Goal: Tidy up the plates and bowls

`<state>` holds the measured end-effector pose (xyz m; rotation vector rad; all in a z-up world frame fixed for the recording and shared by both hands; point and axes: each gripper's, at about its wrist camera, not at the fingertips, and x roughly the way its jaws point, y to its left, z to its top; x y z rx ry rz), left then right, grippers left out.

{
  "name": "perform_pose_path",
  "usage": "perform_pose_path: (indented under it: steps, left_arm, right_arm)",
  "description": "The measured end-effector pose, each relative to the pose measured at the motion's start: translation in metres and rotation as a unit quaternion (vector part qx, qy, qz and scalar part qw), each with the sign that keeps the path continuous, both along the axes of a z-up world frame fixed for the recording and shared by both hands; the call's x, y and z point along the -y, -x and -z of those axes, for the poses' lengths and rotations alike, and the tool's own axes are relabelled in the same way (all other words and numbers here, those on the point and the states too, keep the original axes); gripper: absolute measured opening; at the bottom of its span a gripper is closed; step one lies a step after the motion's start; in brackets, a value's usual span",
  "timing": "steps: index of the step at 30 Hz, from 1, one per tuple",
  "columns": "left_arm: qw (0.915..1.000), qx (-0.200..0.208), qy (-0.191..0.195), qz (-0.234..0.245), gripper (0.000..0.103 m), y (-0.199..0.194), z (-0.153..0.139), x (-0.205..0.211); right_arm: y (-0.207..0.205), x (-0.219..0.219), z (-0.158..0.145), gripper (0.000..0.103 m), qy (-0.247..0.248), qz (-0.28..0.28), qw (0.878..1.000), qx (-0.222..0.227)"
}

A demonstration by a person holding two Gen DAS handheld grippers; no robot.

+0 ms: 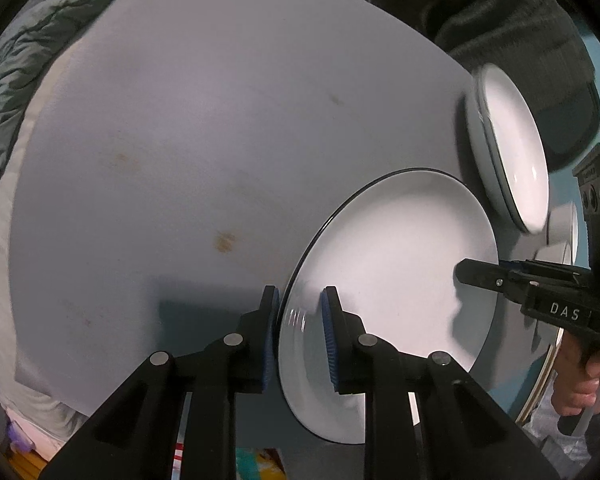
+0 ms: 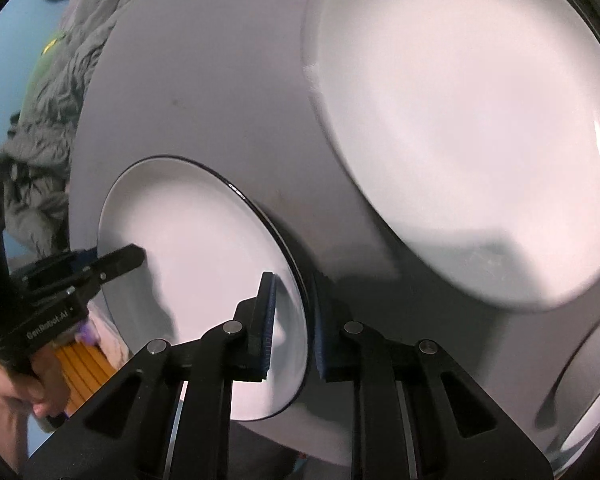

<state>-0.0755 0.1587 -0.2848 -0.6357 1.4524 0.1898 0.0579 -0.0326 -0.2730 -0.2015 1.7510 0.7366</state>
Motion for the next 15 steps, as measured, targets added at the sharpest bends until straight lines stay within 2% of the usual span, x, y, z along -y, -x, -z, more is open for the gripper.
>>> perform_pose_path:
  steps: [11, 15]
  left_arm:
    - [0.9976, -0.002, 0.011, 0.069, 0.021, -0.023, 0.001, 0.062]
    - [0.9955, 0.0, 0.013, 0.094, 0.021, -0.035, -0.001, 0.08]
  right_arm:
    - [-0.009, 0.074, -0.003, 0.017, -0.001, 0.093, 0.996, -0.002]
    - [-0.013, 0.084, -0.008, 0.018, -0.004, 0.124, 0.992, 0.007]
